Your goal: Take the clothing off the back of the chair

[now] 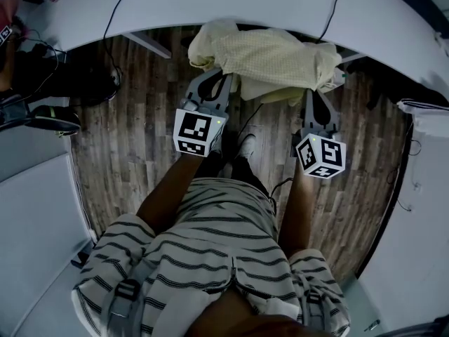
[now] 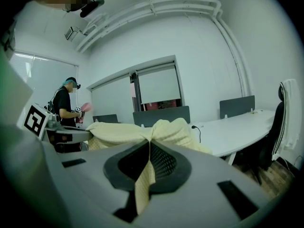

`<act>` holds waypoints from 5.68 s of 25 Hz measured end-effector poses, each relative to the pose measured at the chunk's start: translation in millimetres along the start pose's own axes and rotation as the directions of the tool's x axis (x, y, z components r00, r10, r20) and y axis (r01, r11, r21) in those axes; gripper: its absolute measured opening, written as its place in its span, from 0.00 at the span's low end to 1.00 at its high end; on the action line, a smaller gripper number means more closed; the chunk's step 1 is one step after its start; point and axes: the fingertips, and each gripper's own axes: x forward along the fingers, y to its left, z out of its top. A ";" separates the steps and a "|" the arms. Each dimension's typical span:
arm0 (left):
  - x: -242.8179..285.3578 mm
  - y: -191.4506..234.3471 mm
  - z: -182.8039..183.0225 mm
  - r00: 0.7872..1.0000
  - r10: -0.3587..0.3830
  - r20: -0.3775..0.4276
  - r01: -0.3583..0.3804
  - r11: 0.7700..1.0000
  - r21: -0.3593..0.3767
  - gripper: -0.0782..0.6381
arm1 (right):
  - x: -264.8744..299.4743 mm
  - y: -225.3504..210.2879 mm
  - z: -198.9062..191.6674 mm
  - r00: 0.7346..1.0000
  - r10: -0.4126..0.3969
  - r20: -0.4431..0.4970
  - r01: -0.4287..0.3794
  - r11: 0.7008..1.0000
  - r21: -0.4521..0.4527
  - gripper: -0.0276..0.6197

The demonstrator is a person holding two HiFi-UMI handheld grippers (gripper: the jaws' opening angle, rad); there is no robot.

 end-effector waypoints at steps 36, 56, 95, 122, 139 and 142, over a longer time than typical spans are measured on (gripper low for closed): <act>-9.6 -7.6 52.3 0.992 0.017 0.123 -0.018 1.000 0.002 0.15 | -7.8 14.4 55.9 0.994 -0.027 0.109 0.033 0.998 -0.052 0.08; -24.1 -16.8 102.1 0.979 0.000 0.206 -0.004 1.000 0.020 0.15 | -29.3 25.2 106.6 0.981 -0.035 0.193 0.048 0.997 -0.063 0.08; -94.8 -41.4 223.6 0.897 -0.061 0.438 0.034 0.997 0.068 0.15 | -109.2 64.7 214.3 0.922 0.001 0.386 0.042 0.994 -0.104 0.08; -105.8 -52.9 128.1 0.959 -0.032 0.280 0.013 0.997 0.071 0.15 | -112.1 72.5 110.7 0.965 0.011 0.262 0.009 0.997 -0.078 0.08; -101.2 -55.0 80.5 0.972 -0.007 0.234 -0.020 0.993 0.113 0.15 | -100.8 72.9 64.2 0.973 -0.020 0.232 0.050 0.991 -0.124 0.08; -100.7 -52.7 72.2 0.975 -0.005 0.224 -0.018 0.995 0.102 0.15 | -98.7 76.9 56.9 0.975 -0.016 0.223 0.041 0.993 -0.107 0.08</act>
